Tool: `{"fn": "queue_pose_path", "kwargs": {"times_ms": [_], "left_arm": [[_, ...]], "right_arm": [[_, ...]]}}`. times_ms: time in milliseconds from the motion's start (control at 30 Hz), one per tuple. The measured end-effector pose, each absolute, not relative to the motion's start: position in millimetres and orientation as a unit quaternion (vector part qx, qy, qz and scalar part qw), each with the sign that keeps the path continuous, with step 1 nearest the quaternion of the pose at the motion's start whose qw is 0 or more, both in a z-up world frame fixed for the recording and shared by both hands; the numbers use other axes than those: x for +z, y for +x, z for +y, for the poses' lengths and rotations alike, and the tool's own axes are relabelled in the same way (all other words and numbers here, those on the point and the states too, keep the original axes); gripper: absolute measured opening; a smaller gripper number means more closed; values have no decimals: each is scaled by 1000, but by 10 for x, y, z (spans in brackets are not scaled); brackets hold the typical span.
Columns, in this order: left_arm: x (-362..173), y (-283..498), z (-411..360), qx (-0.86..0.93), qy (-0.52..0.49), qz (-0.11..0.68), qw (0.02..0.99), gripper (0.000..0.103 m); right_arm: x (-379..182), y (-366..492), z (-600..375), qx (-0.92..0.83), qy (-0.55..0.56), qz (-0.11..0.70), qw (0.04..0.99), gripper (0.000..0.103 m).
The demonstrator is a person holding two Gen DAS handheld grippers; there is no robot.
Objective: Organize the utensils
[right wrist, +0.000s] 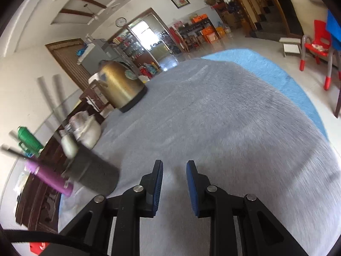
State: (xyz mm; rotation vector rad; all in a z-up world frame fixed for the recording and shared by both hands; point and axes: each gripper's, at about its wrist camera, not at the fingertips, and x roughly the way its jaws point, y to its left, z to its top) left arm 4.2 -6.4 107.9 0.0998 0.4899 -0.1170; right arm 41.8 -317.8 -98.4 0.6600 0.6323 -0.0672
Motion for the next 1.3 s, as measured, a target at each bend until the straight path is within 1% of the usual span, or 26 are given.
{"fn": "queue_pose_path", "kwargs": {"times_ms": [100,167,233,367,533,833,933,1300], "left_arm": [[1063,-64,27,-47,41,240,969,86],[1061,-132,73,-44,39,240,969,86],[1081,-198,98,-42,39,236,970,87],[1149,-391,146,-24,52,213,975,92],[1210,-562,227,-12,53,200,978,95],[1249,-909,341,11,61,202,977,97],[1253,-1042,375,18,70,194,978,100],[1166,-1101,548,28,70,208,975,100]], "right_arm": [[-680,177,-2955,-23,267,293,918,28],[-391,-9,-2776,-17,231,277,932,36],[-142,-168,-2635,-18,209,259,943,67],[253,-396,-2362,-26,156,244,957,67],[590,-651,-2128,-22,134,242,961,67],[1046,-1164,-1911,-16,126,223,967,67],[1110,-1286,-1817,-16,119,222,968,67],[1021,-1252,-1567,-12,105,236,966,67]]}}
